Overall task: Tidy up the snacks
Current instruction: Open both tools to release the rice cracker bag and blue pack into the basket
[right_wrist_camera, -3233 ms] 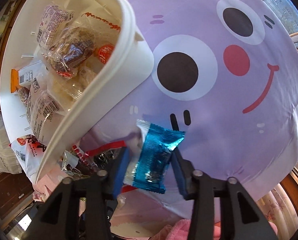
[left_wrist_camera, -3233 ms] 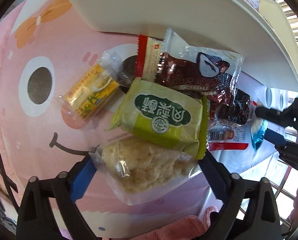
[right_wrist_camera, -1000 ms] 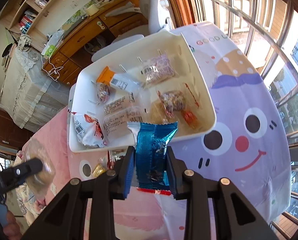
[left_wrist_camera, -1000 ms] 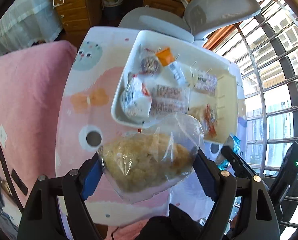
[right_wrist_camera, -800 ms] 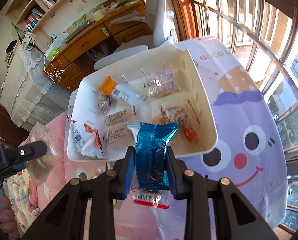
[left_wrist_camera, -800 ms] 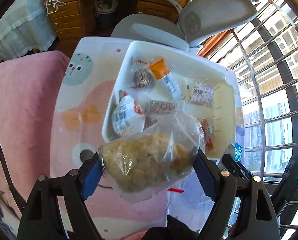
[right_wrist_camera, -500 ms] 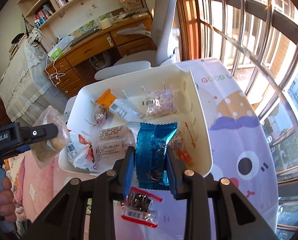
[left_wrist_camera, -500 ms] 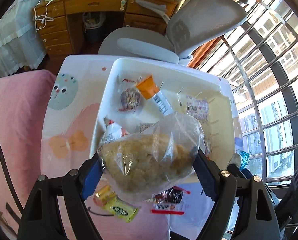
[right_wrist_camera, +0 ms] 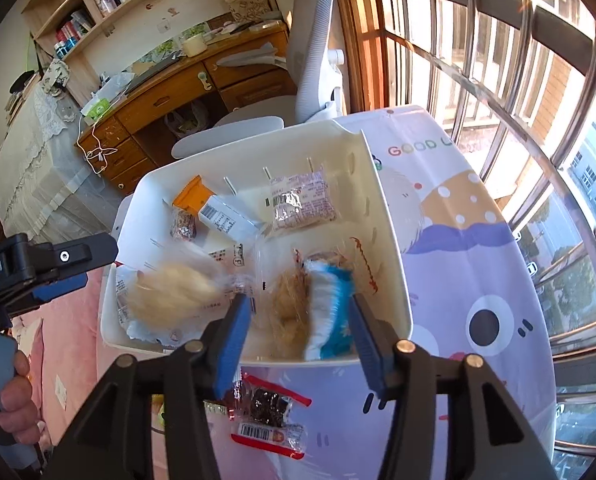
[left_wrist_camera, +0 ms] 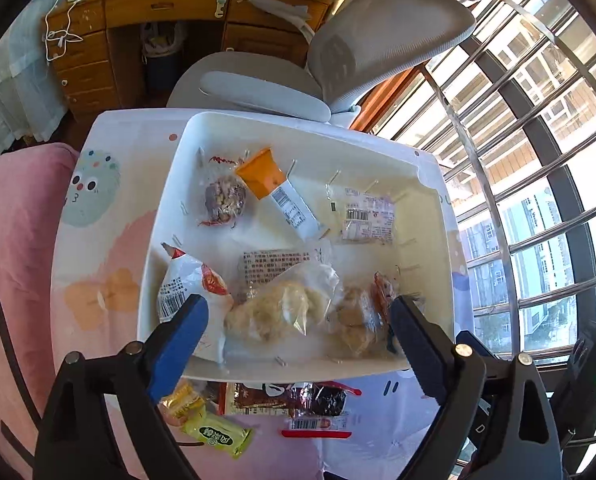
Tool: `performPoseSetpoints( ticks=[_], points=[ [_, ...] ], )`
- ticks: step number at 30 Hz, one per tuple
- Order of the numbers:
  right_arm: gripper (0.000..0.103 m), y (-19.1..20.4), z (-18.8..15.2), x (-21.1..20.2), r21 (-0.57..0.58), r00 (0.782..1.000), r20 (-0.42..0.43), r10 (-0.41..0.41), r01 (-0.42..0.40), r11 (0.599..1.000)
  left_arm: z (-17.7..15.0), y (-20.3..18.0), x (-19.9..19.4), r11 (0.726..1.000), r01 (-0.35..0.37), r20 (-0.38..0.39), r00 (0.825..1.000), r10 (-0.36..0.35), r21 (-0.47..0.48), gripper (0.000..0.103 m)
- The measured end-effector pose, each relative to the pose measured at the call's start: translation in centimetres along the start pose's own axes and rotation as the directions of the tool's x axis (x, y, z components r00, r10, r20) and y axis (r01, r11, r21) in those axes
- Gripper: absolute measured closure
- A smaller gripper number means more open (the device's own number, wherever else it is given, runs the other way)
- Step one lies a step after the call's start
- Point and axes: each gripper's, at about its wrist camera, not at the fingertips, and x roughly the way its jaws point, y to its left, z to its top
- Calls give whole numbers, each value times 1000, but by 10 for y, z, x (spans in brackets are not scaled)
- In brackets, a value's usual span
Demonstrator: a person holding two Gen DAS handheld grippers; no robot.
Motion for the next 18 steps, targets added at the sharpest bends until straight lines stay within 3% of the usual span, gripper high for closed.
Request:
performPoseSetpoints(
  ticks=[7,18],
  points=[
    [43,-4,-8,-5,3,1000,-15,9,-9,1000,-15,-1,-5,1000,-13,-14,1000,13,0,11],
    [42,-9,-28,-20,-16,999,-31,30,-30,999,-56,3,-27,999,-25,6,1000,25,-30,11]
  ],
)
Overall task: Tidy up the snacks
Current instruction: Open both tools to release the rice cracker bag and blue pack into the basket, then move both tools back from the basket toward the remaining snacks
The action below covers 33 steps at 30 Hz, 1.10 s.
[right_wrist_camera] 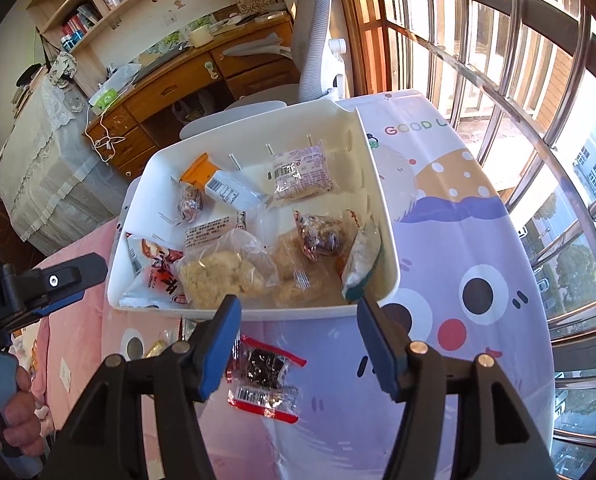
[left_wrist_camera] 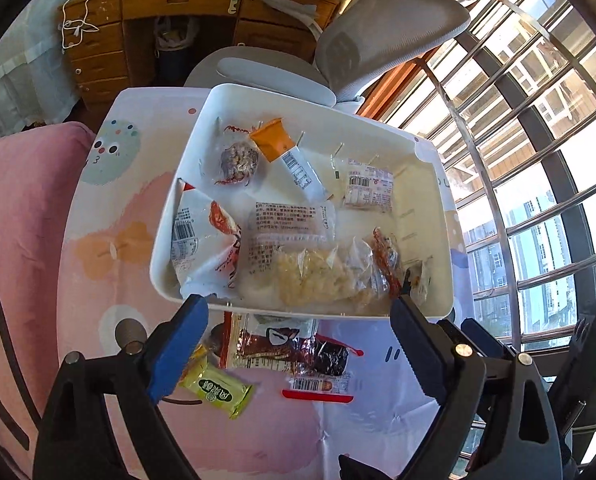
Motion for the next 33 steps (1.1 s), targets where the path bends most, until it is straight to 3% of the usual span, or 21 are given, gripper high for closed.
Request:
performPoseSetpoints(
  ticks=[19,33],
  points=[
    [41,-1,-57,-33,-92,998,-8,55,-56,994,-97,29,-51,994,-21,57,998,27,-104,11],
    [39,16,-95,-33,-193,996,-31,81,-85,977,-129,43,-79,996,-80,58,995,82,-49,11]
  ],
)
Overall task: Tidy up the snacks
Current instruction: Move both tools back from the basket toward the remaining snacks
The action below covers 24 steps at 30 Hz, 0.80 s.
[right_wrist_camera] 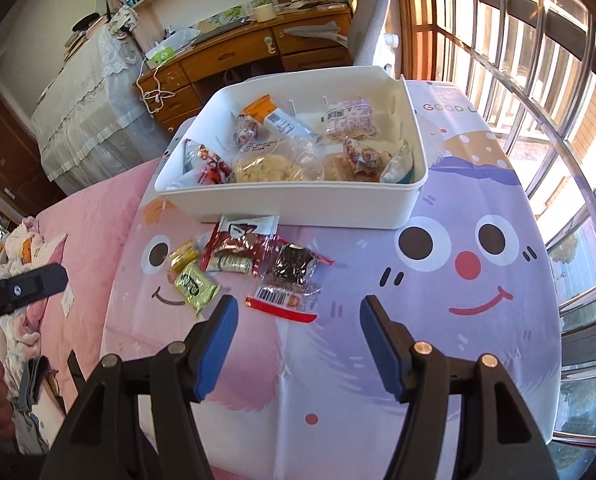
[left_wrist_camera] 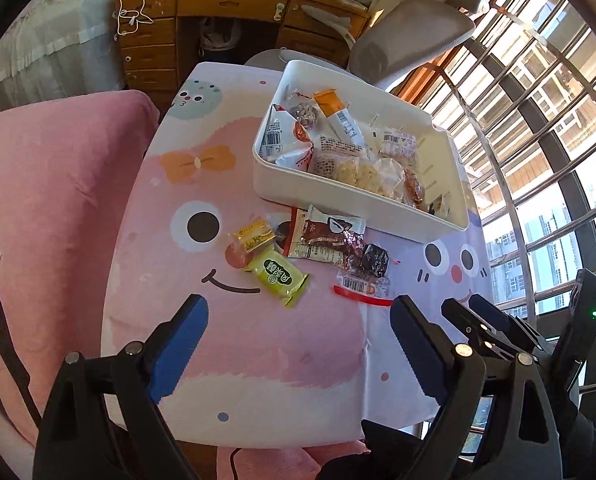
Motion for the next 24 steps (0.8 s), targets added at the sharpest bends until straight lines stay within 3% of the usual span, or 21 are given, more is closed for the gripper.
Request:
performPoseSetpoints(
  ticks=[6,14,24],
  points=[
    [39,14,-12,2,-60,1000,21,-11,12,998,9,11,0,998,-2,-22,1000,4,66,11],
    [39,31,-18,10,-28,996,80,-36,38,999,26,21,21,985,3,-68,998,9,171,11],
    [39,52,-21,33,-7,982,126,-138,140,990,42,25,64,951,22,-142,990,23,309,11]
  ],
)
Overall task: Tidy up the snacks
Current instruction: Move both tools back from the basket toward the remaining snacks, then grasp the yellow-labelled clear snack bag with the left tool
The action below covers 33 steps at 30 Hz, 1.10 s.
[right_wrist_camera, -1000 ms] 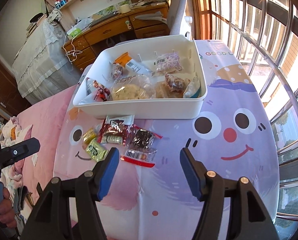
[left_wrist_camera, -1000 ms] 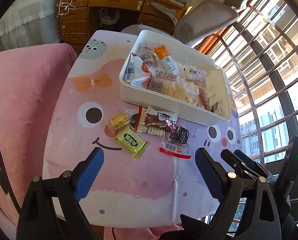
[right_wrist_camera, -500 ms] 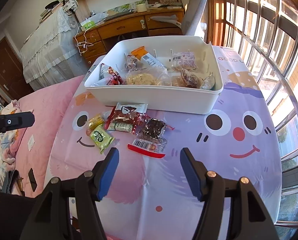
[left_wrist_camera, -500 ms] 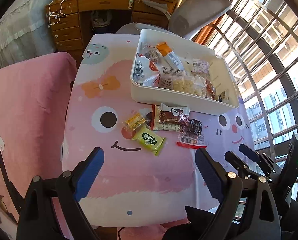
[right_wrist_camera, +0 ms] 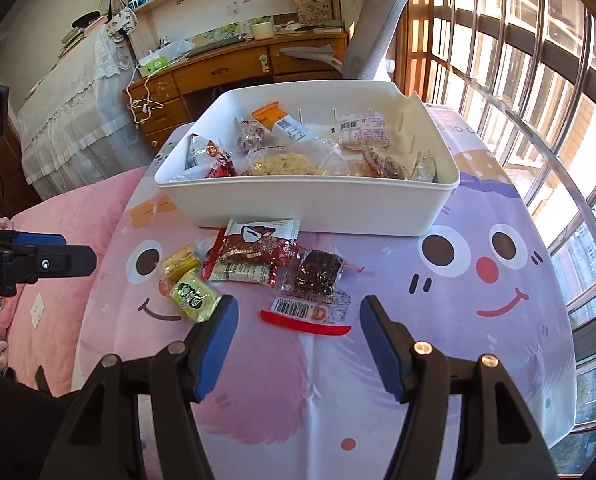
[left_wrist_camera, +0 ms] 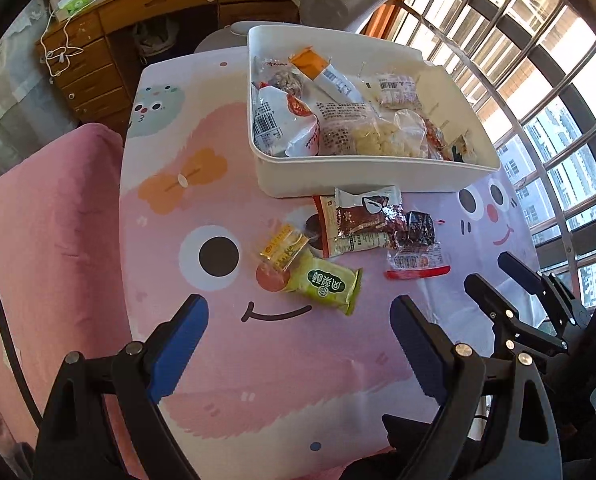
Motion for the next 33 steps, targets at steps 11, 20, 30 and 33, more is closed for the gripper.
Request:
performPoseSetpoints(
  ticks=[11,20,30,33],
  points=[
    [39,9,0,40,22,996,-10,-94,94,995,26,7,58,996,5,-69,998,1,85,14],
    [39,4,3,76,65,990,-55,-131,135,989,41,6,102,994,5,-123,992,8,105,18],
    [39,-5,5,99,75,983,-82,-164,170,983,47,16,133,998,13,-195,981,-1,60,27],
    [39,-8,6,103,78,982,-92,-163,170,982,46,19,136,999,25,-197,980,-15,48,29]
  ],
)
